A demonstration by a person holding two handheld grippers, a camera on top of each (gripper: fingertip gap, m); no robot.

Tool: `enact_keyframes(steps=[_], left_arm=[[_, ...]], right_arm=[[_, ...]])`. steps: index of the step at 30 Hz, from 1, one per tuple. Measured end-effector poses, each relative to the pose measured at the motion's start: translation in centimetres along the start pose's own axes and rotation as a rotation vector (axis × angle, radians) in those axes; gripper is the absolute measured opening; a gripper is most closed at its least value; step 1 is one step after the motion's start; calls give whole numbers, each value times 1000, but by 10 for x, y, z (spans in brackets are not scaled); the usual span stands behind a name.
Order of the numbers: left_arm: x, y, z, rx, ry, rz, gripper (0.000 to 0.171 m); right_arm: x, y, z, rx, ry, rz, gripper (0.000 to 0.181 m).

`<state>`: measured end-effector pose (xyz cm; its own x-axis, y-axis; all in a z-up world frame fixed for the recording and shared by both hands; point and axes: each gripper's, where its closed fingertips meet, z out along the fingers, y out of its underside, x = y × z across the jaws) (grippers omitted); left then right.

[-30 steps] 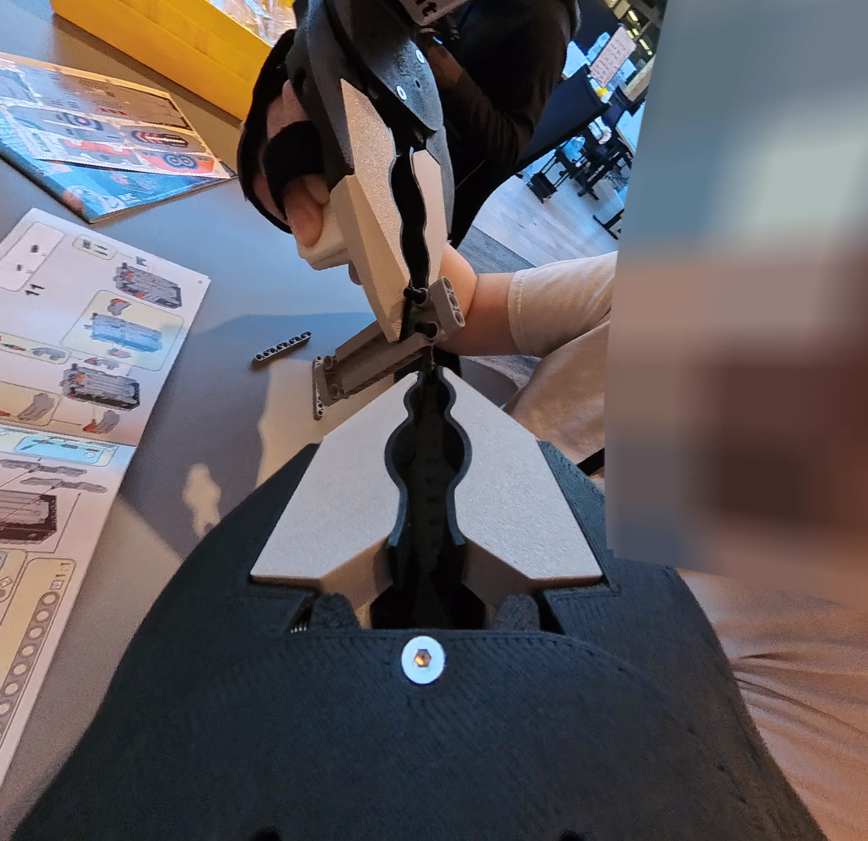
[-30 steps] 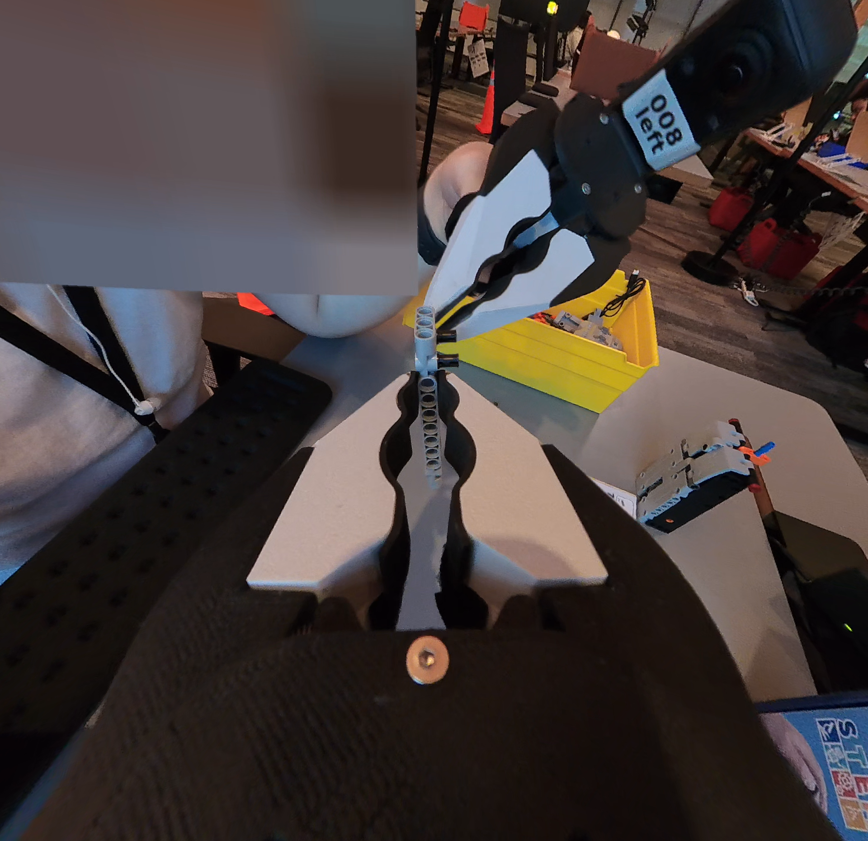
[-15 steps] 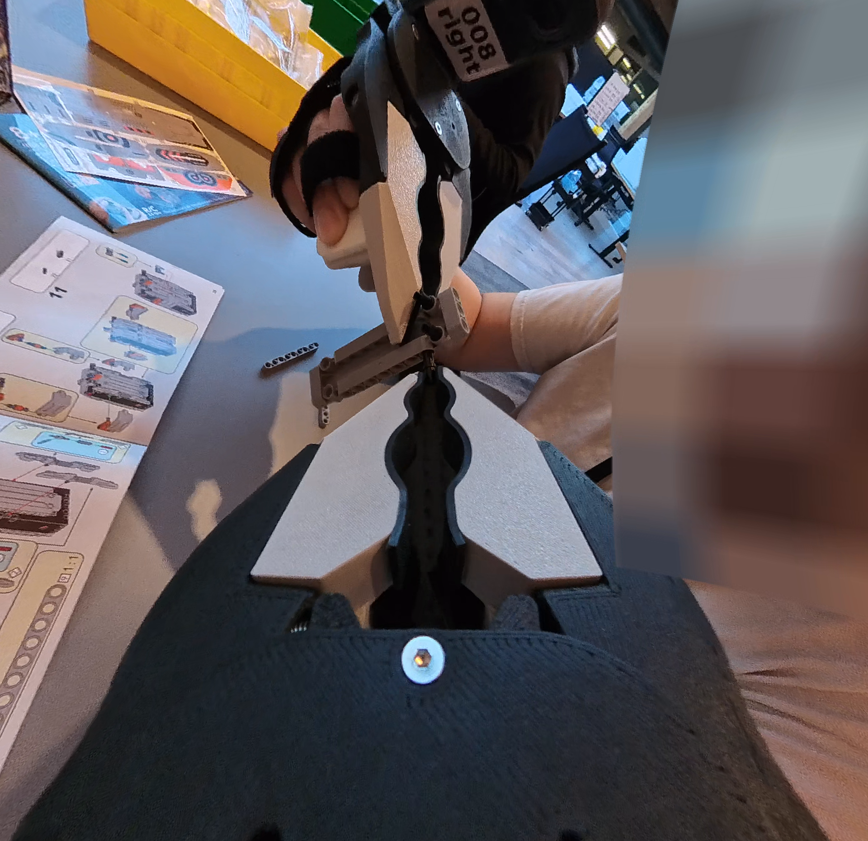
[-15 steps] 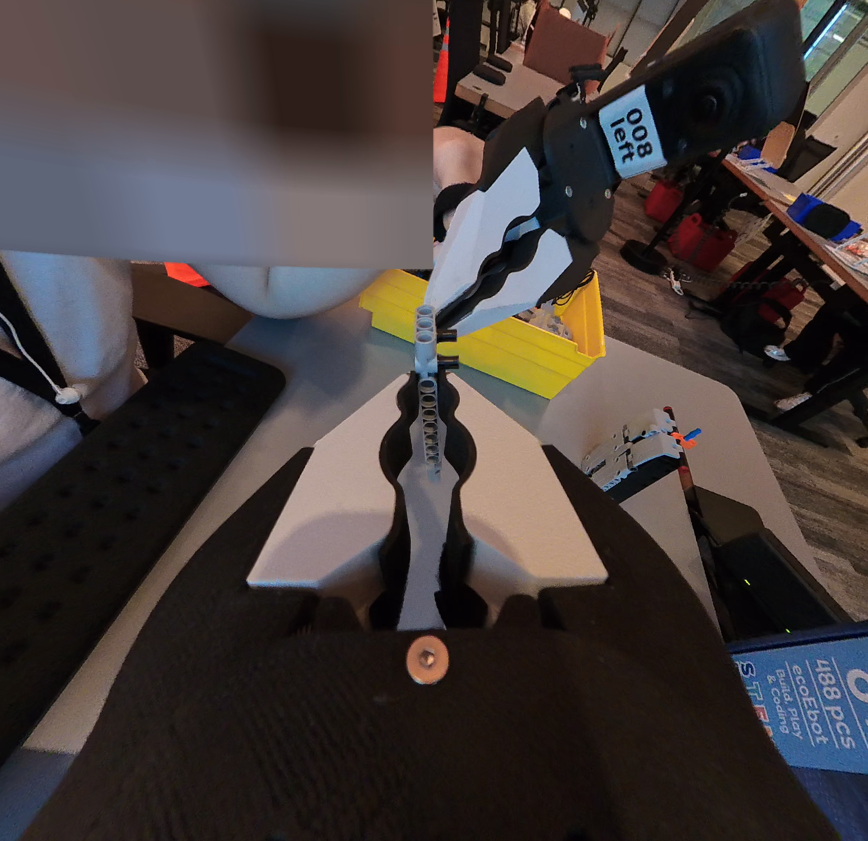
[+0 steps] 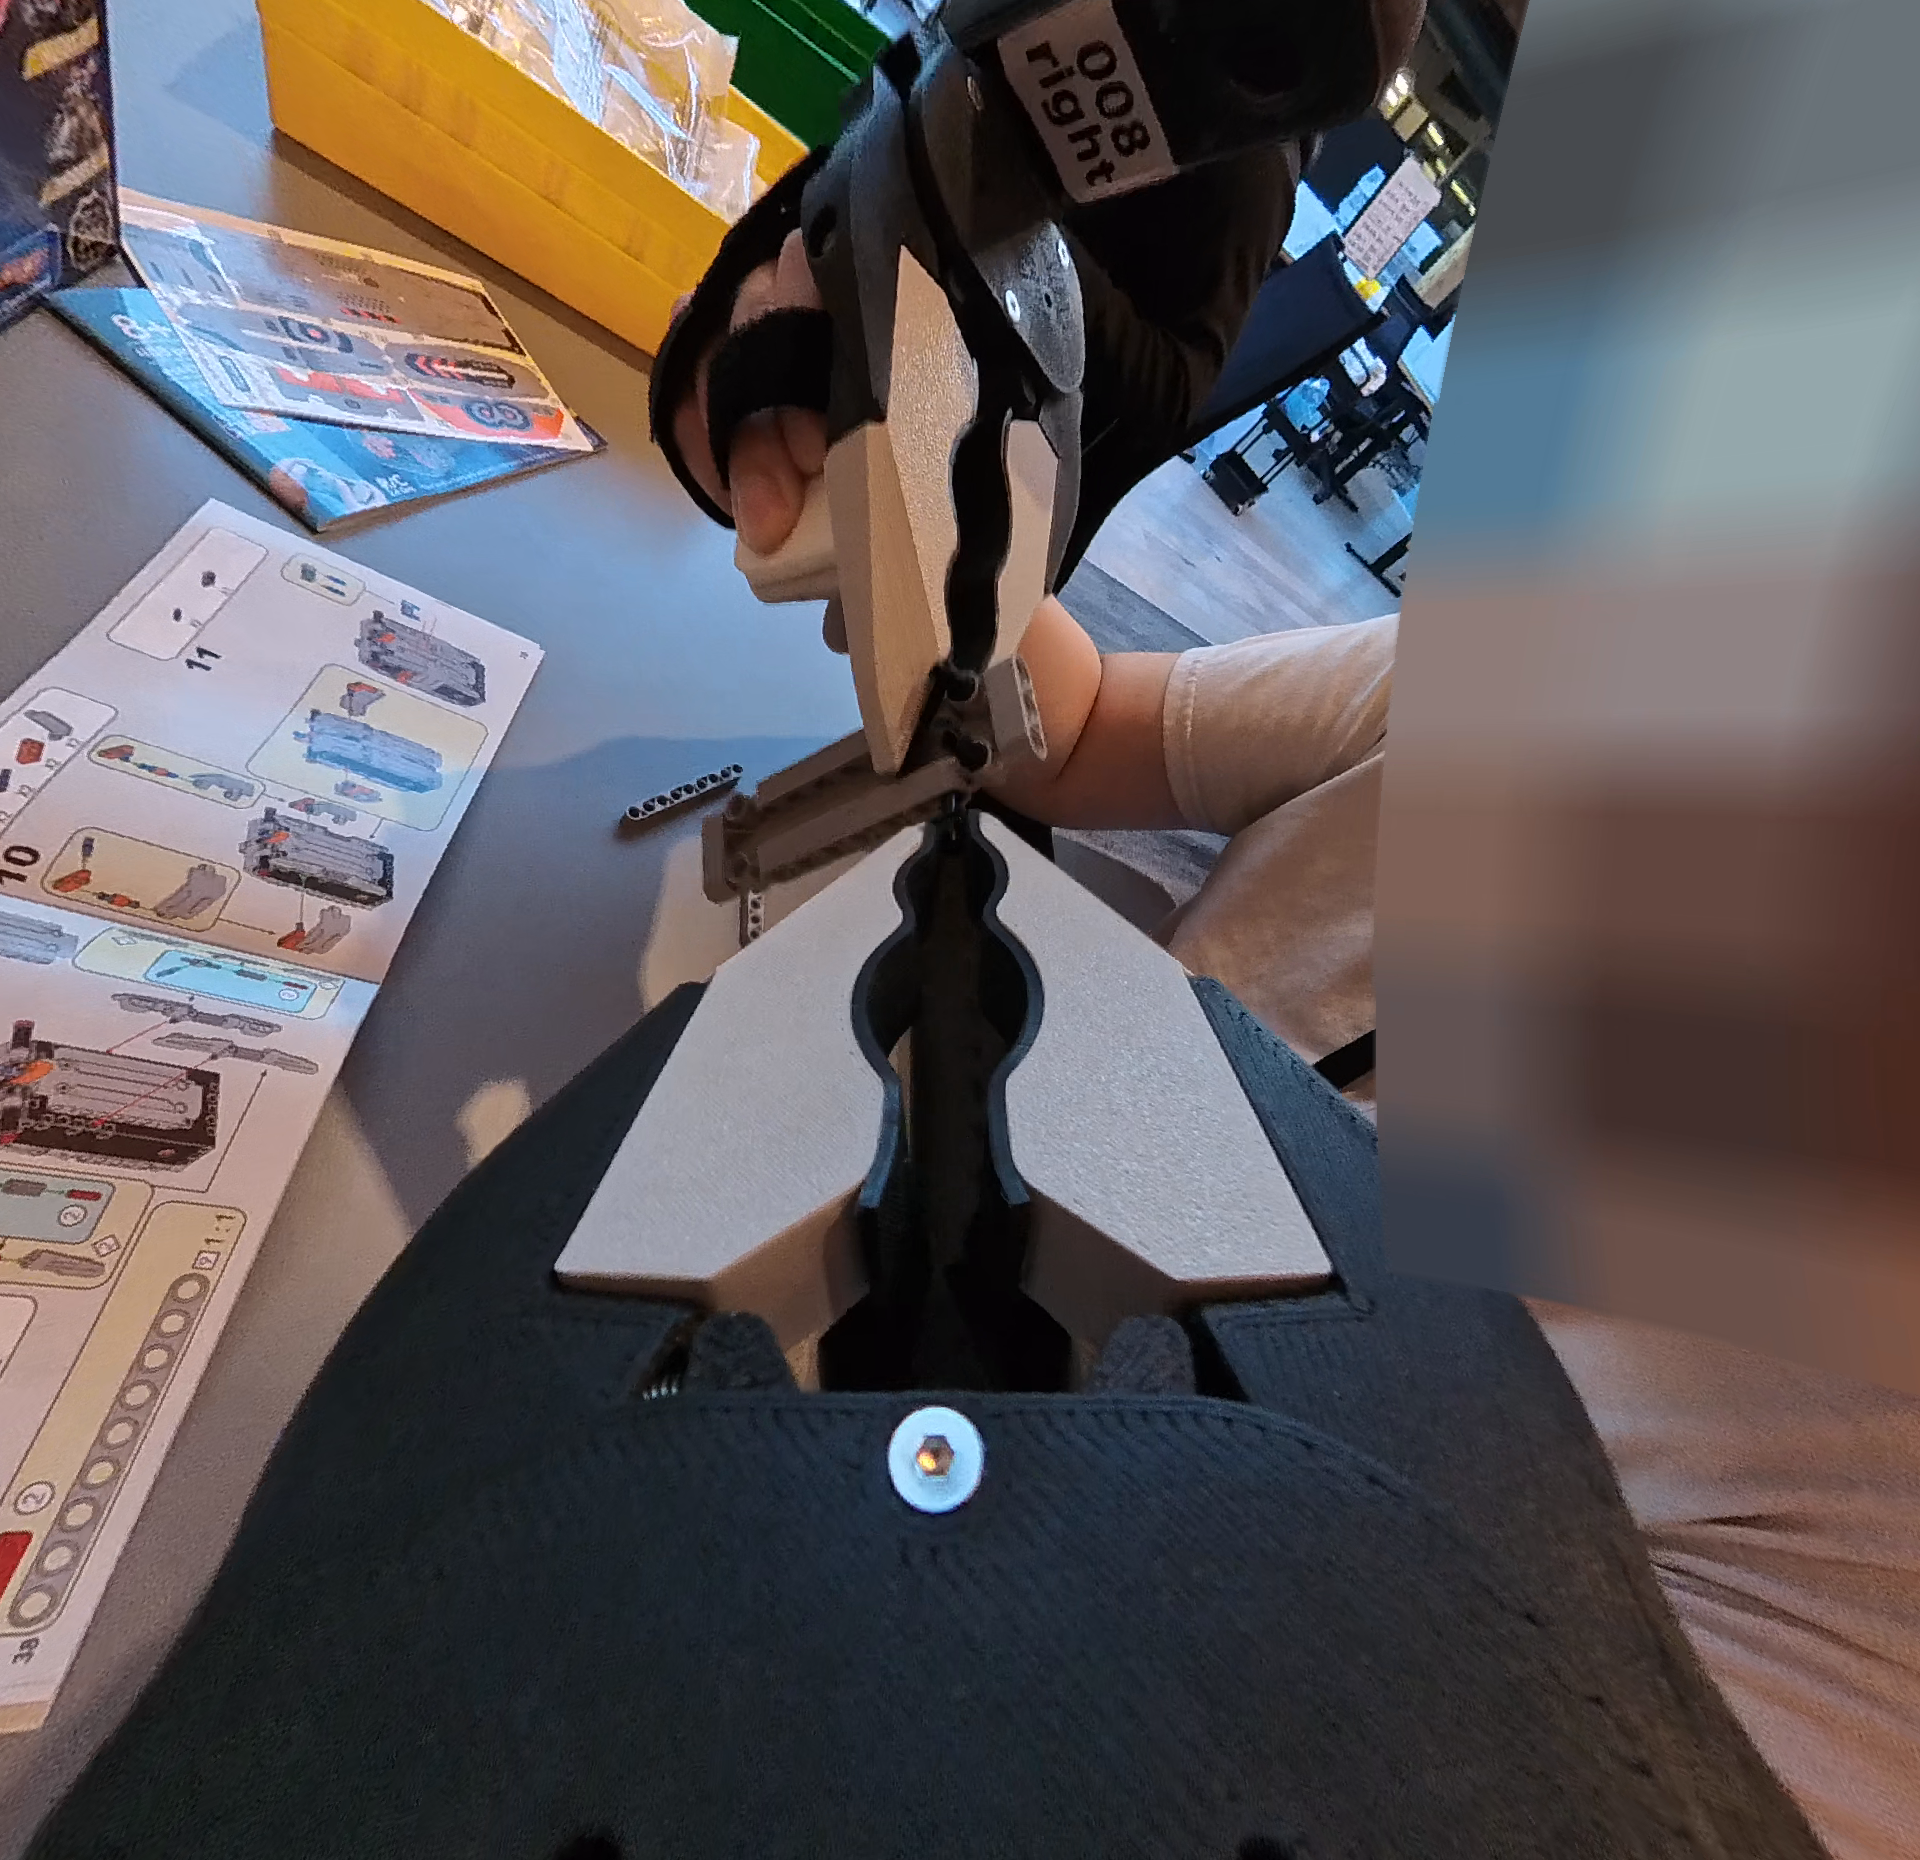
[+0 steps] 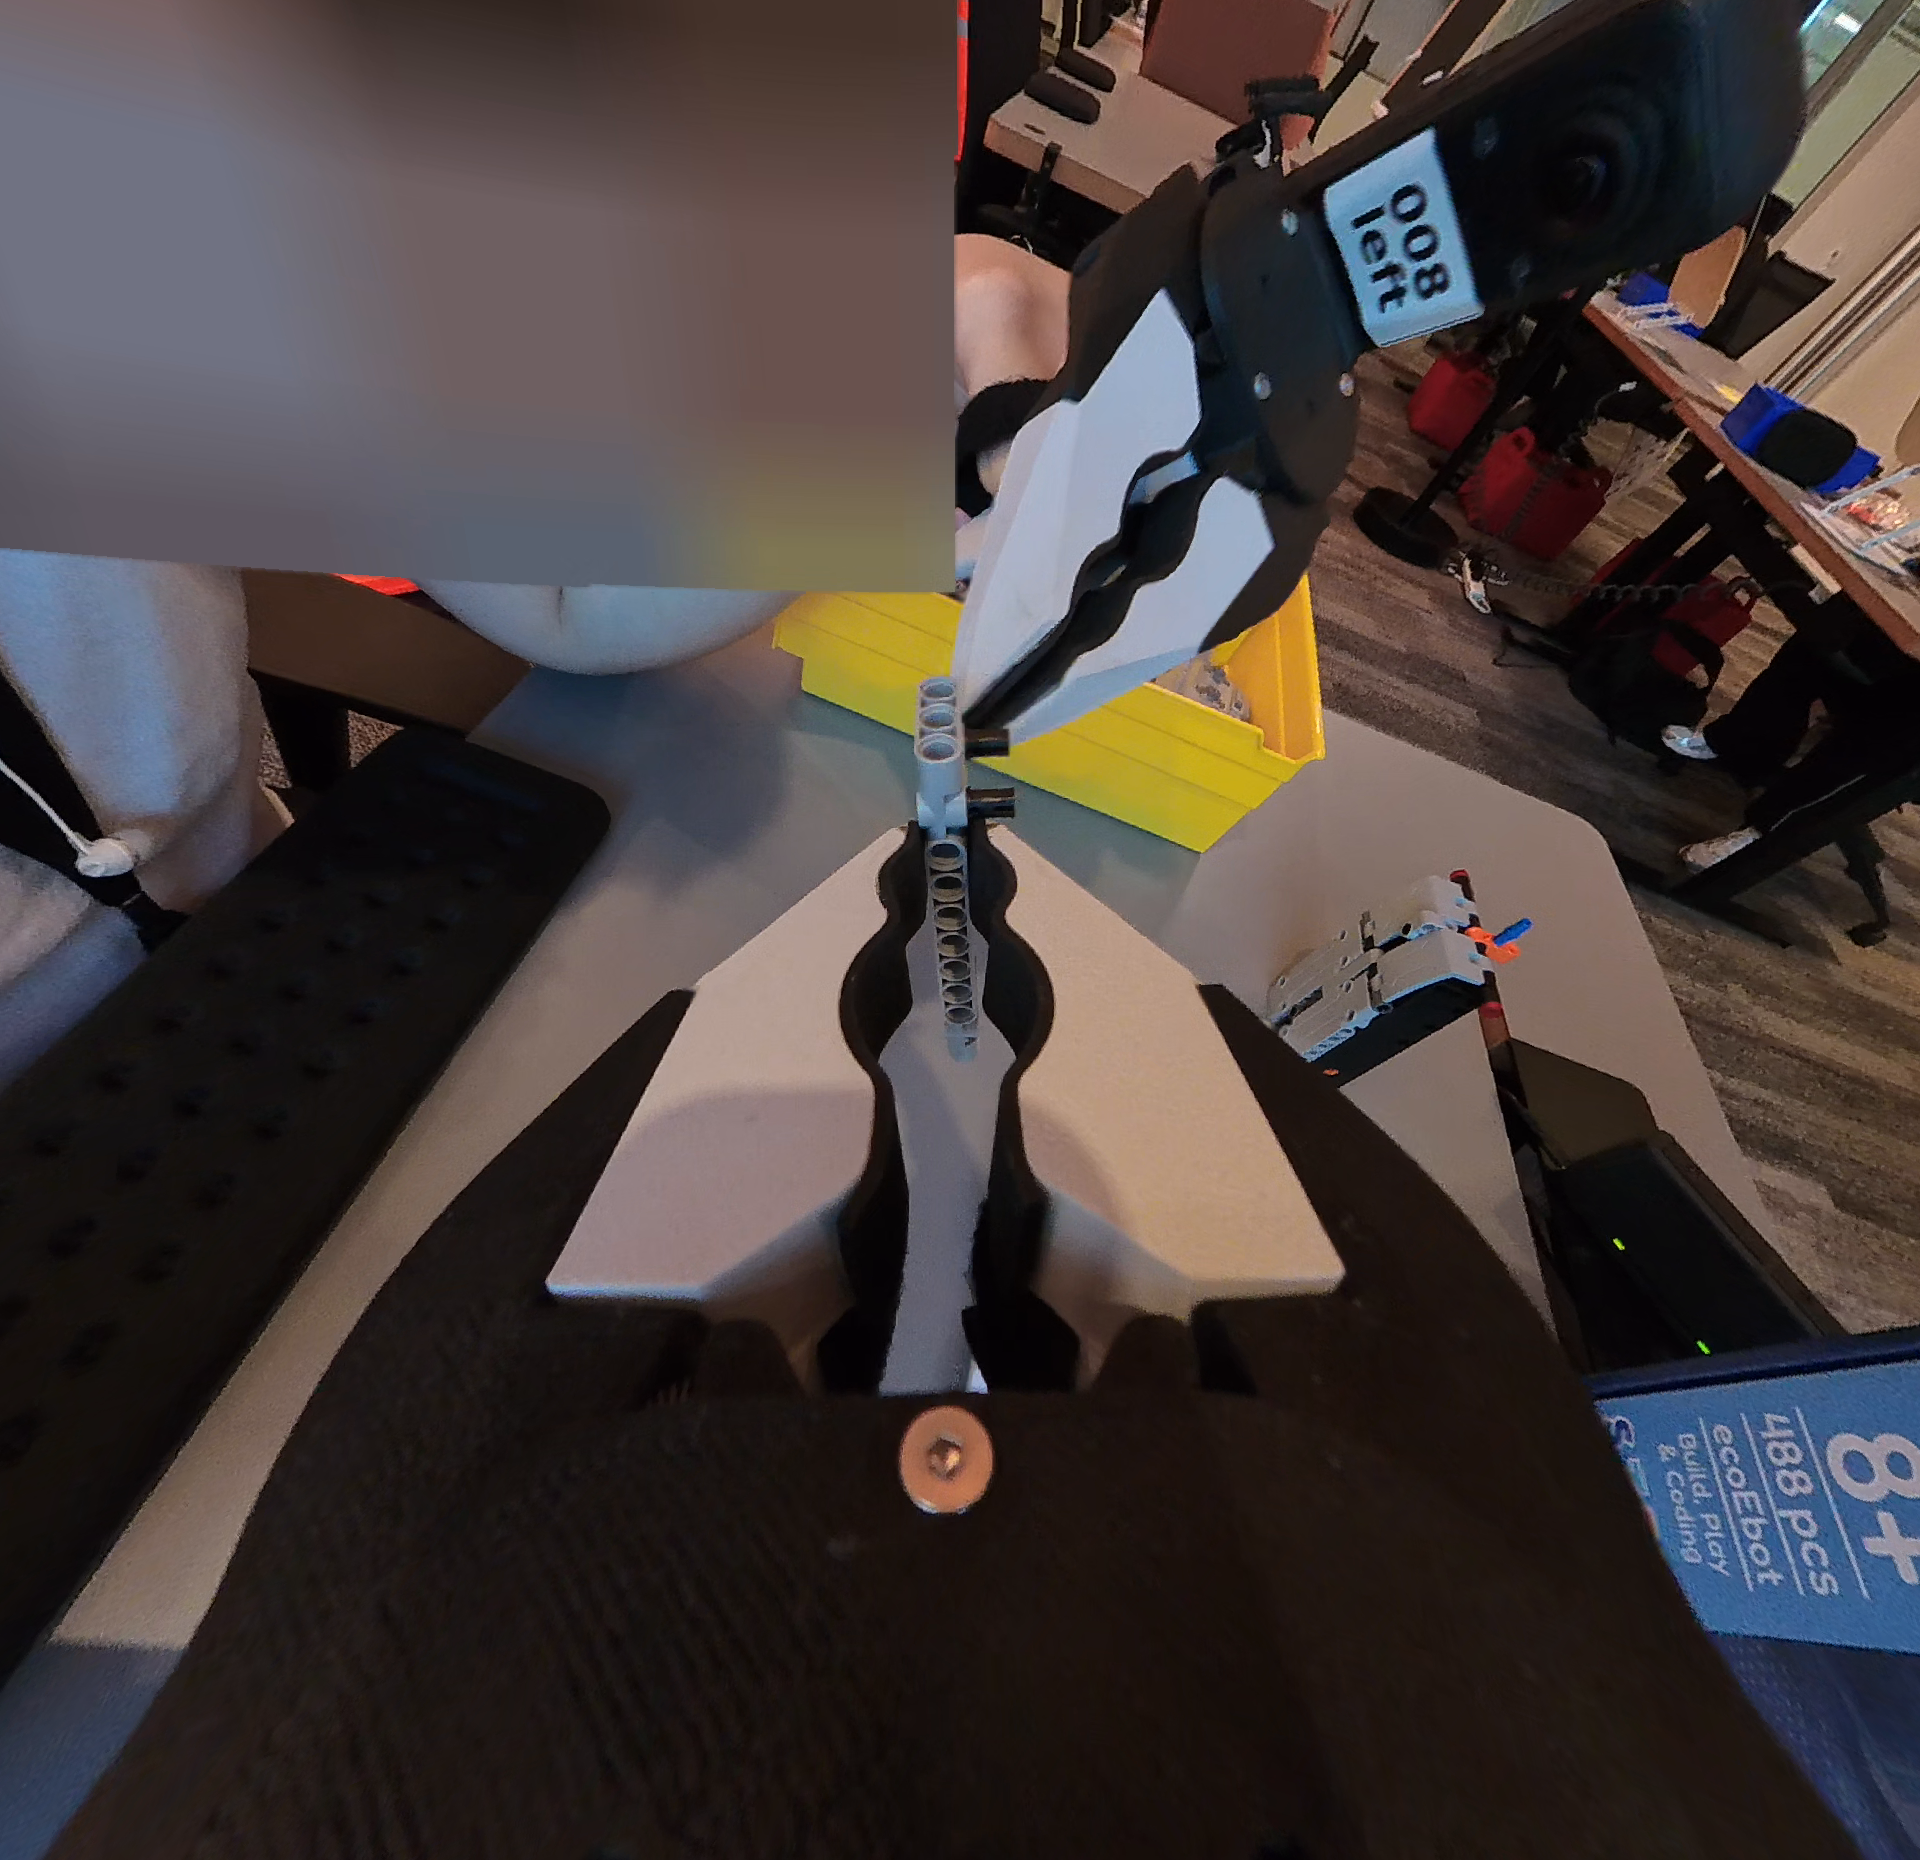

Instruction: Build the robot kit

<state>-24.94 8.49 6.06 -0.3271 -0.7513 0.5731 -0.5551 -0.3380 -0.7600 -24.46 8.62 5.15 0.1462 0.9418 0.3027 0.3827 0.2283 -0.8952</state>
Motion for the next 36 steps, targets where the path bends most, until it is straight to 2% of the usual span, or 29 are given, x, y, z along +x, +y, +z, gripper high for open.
enact_keyframes(steps=[2, 4, 9, 18, 20, 23, 27, 29, 31, 36], left_arm=[[-3, -5, 1, 30, -11, 6, 0], [-12, 5, 8, -40, -50, -6, 0], [-14, 1, -2, 3, -58, -19, 0], [-48, -6, -37, 84, -298, -39, 0], [-53, -8, -51, 112, -372, -28, 0], [-49, -11, -63, 134, -426, -11, 1], [-41, -5, -87, 145, -631, 40, 9], [-27, 8, -93, 153, -698, 38, 19], [-10, 33, -92, 154, -734, 56, 19], [14, 122, -110, 259, -977, 65, 19]], right_arm=[[-3, 0, 8, -8, -15, -2, 7], [-8, 6, 18, -62, -41, -8, 7], [4, 8, 10, -56, 15, 20, 7], [18, 51, -2, -176, 31, 141, 7], [12, 62, -1, -211, -15, 190, 7], [5, 87, 7, -327, -60, 215, 6], [-7, 97, 19, -412, -113, 201, 7], [-8, 96, 19, -421, -112, 183, 7], [-7, 88, 18, -390, -109, 180, 7], [-2, 74, 12, -332, -82, 162, 6]])
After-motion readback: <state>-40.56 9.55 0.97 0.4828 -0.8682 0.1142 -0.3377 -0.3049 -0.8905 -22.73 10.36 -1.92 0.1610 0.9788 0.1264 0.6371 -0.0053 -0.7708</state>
